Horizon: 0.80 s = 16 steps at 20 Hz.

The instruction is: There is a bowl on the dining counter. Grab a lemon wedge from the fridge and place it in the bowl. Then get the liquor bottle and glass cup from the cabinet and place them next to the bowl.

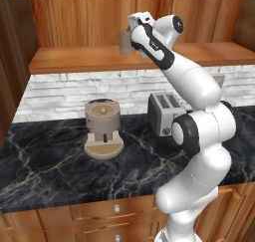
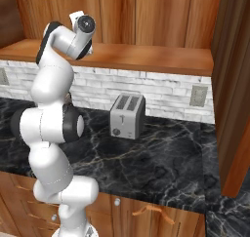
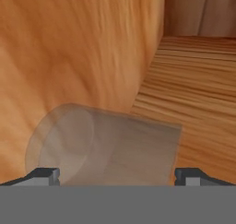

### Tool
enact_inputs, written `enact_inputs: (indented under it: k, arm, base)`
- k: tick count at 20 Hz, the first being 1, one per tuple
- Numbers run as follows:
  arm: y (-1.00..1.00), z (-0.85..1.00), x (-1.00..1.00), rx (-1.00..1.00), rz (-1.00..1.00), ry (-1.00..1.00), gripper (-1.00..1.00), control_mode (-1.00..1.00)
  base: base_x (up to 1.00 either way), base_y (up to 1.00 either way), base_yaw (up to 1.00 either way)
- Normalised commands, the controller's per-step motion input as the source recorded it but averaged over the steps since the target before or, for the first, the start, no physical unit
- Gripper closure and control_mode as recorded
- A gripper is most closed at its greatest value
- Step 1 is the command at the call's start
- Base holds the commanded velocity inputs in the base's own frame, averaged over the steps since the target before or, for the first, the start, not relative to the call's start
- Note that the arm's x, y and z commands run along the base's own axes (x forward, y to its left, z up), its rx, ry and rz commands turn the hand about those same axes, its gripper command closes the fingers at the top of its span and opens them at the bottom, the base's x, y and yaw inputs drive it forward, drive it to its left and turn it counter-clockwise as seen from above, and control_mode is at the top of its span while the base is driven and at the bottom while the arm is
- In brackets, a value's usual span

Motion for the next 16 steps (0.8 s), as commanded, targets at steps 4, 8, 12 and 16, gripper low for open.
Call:
enact_inputs:
  k: [4, 8, 12, 16]
  arm:
    - [0.00, -0.29, 0.00, 0.00, 0.00, 0.04, -1.00, -1.00]
    - [0.00, -0.37, 0.00, -0.02, 0.00, 0.10, 1.00, -1.00]
    - [0.00, -0.33, 0.00, -0.01, 0.01, 0.08, 1.00, -1.00]
    - [-0.01, -0.19, -0.01, 0.00, 0.01, 0.00, 1.00, -1.00]
  base:
    - [0.00, 0.00, 0.00]
    - [0.00, 0.00, 0.00]
    - [0.00, 0.00, 0.00]
    - [0.00, 0.00, 0.00]
